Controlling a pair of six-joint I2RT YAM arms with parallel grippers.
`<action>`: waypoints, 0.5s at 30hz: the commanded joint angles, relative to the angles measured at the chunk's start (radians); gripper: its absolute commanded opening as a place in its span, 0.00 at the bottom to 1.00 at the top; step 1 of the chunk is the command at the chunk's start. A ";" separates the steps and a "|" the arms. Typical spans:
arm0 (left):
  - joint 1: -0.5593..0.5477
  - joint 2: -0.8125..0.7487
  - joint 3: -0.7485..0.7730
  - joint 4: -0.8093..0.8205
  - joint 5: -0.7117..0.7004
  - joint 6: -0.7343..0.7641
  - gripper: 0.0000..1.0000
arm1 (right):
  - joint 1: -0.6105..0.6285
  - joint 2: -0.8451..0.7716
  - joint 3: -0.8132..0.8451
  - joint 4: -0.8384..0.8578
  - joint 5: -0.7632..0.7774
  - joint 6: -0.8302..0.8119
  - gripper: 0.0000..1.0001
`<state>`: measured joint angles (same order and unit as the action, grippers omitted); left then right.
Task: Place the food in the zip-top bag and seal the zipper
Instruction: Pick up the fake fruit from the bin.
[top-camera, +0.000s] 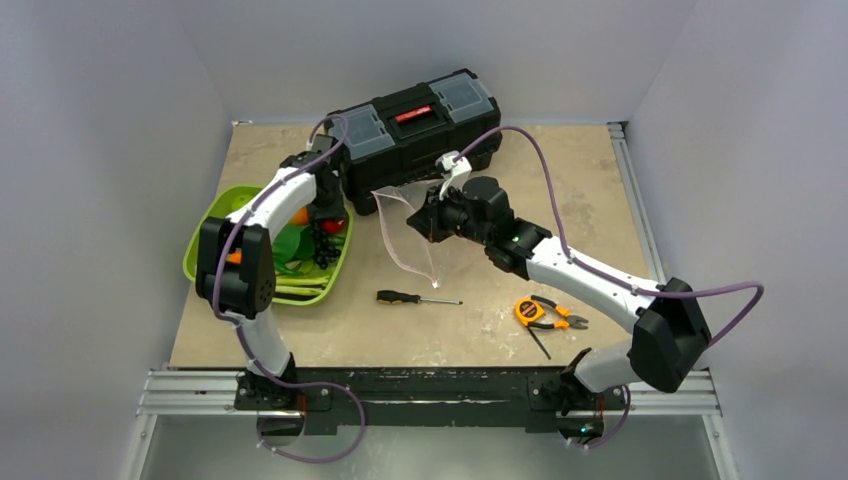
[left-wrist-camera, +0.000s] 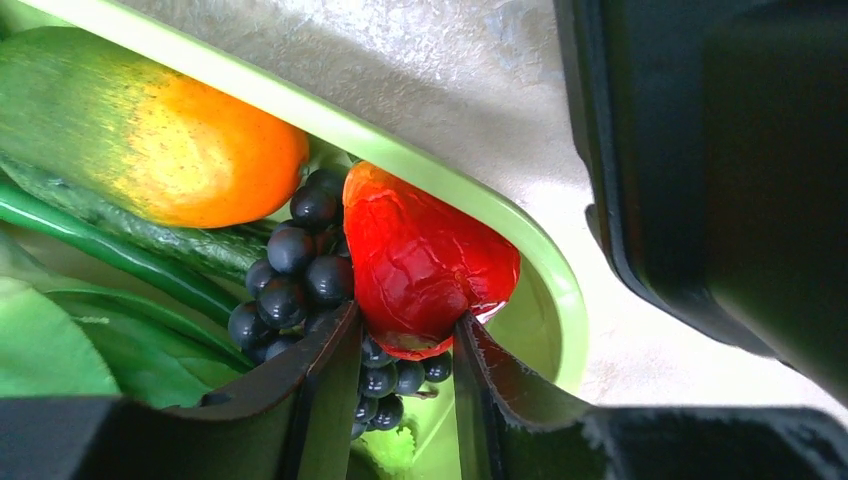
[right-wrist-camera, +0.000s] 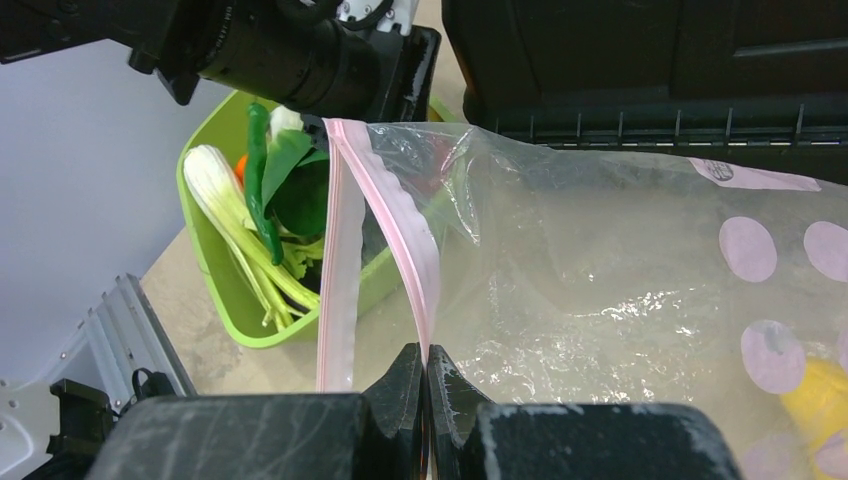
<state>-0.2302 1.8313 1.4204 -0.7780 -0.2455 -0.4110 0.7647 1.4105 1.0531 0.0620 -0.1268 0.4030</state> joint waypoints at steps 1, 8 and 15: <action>-0.003 -0.104 0.005 -0.009 -0.028 -0.023 0.06 | -0.004 -0.035 -0.002 0.039 -0.022 -0.013 0.00; -0.003 -0.270 -0.076 -0.016 0.058 -0.038 0.00 | -0.004 -0.022 0.006 0.038 -0.018 -0.012 0.00; -0.003 -0.590 -0.275 0.072 0.221 0.008 0.00 | -0.004 -0.009 0.018 0.031 -0.017 -0.010 0.00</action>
<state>-0.2306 1.4300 1.2495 -0.7708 -0.1432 -0.4278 0.7647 1.4105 1.0531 0.0643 -0.1276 0.4030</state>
